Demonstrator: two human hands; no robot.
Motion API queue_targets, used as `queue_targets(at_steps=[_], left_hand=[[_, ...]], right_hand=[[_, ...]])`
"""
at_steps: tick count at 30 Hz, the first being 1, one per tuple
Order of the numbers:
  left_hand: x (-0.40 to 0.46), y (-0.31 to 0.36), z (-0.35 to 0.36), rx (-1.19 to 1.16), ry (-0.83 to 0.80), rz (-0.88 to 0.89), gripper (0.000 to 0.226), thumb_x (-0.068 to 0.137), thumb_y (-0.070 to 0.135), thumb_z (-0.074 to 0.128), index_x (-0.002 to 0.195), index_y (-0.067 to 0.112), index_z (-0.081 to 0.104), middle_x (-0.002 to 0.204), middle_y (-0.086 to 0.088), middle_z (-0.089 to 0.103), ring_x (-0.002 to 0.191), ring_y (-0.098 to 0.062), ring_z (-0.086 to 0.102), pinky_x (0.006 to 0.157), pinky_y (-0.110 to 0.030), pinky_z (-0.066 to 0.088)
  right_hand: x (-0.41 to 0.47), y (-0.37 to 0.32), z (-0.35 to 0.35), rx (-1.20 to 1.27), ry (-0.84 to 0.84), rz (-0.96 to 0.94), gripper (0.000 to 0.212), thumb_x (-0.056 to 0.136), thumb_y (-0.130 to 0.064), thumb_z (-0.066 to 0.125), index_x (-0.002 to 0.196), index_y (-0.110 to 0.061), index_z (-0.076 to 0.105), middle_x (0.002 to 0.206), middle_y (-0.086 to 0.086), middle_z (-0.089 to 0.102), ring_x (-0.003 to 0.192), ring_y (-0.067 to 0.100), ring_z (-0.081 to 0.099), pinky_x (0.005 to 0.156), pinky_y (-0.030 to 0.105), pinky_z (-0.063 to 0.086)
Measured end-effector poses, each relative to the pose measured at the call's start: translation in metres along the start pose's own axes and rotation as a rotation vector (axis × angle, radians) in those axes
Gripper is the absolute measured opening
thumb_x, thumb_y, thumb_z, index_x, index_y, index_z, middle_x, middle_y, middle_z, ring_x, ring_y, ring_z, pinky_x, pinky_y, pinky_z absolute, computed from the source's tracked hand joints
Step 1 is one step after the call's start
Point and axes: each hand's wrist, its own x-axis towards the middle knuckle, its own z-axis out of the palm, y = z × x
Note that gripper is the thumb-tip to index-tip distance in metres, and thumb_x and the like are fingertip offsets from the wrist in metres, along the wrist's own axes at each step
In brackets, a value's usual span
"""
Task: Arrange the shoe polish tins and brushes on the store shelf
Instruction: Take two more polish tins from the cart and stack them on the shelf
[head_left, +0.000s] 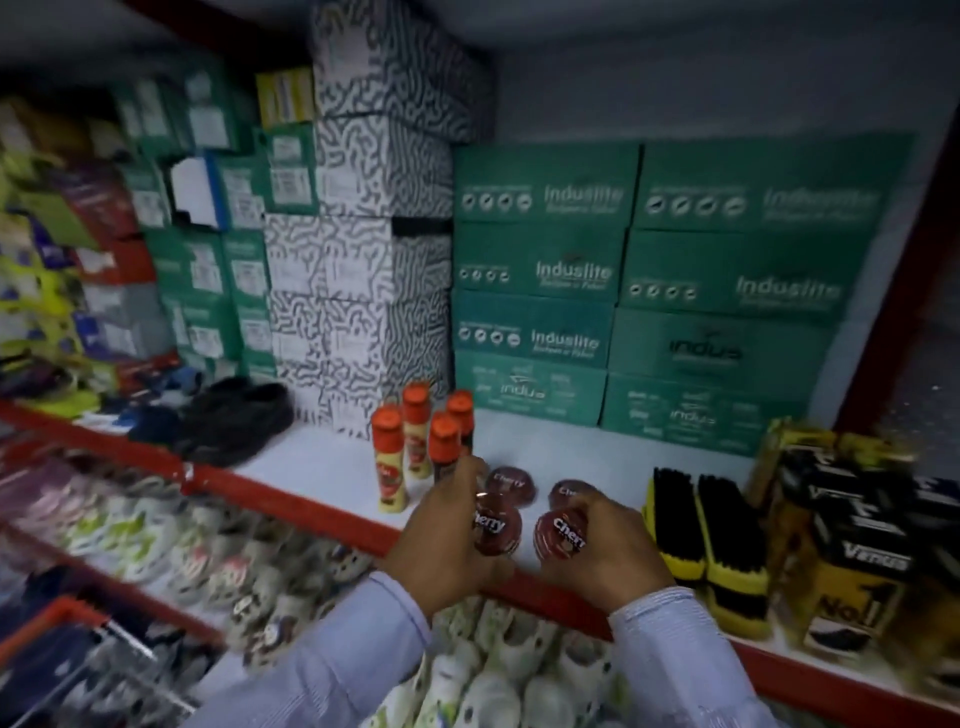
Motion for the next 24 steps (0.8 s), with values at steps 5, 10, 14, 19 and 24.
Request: queue_targets(at_steps=[5, 10, 14, 19, 24], left_hand=[[0.046, -0.017, 0.034, 0.098, -0.074, -0.074, 0.077, 0.053, 0.024, 0.084, 0.115, 0.014, 0.041, 0.103, -0.002, 0.061, 0.096, -0.024, 0.064, 0.079, -0.032, 0.054], [0.063, -0.035, 0.057, 0.166, -0.172, -0.134, 0.078, 0.064, 0.029, 0.082, 0.122, 0.011, 0.034, 0.113, -0.01, 0.065, 0.104, -0.029, 0.066, 0.077, -0.027, 0.046], [0.07, -0.04, 0.056, 0.188, -0.235, -0.116, 0.085, 0.068, 0.03, 0.082, 0.137, 0.009, 0.038, 0.123, -0.009, 0.066, 0.111, -0.027, 0.065, 0.087, -0.027, 0.049], [0.098, -0.031, 0.053, 0.201, -0.142, 0.016, 0.025, 0.074, 0.031, 0.072, 0.087, 0.01, 0.069, 0.098, -0.013, 0.075, 0.095, -0.032, 0.069, 0.079, -0.036, 0.056], [0.127, -0.047, 0.078, 0.244, -0.144, -0.064, 0.021, 0.08, 0.033, 0.059, 0.076, 0.013, 0.056, 0.092, -0.02, 0.07, 0.093, -0.039, 0.065, 0.072, -0.037, 0.051]], right_hand=[[0.035, 0.021, 0.016, -0.091, -0.042, 0.068, 0.074, 0.044, -0.036, 0.077, 0.115, -0.028, 0.058, 0.115, 0.002, 0.066, 0.109, 0.025, 0.062, 0.09, 0.033, 0.055], [0.046, 0.028, 0.028, -0.097, -0.074, 0.127, 0.081, 0.053, -0.033, 0.077, 0.129, -0.029, 0.049, 0.13, 0.011, 0.055, 0.115, 0.028, 0.059, 0.098, 0.032, 0.051], [0.051, 0.035, 0.033, -0.112, -0.08, 0.09, 0.073, 0.058, -0.039, 0.072, 0.128, -0.026, 0.052, 0.127, 0.007, 0.06, 0.116, 0.027, 0.058, 0.098, 0.033, 0.051], [0.074, 0.033, 0.012, -0.095, 0.02, 0.047, 0.036, 0.067, -0.033, 0.069, 0.1, -0.018, 0.069, 0.107, 0.007, 0.071, 0.105, 0.027, 0.064, 0.089, 0.035, 0.054], [0.096, 0.028, 0.014, -0.065, 0.071, 0.135, 0.033, 0.077, -0.024, 0.069, 0.109, -0.014, 0.07, 0.117, 0.012, 0.068, 0.111, 0.03, 0.061, 0.092, 0.035, 0.053]])
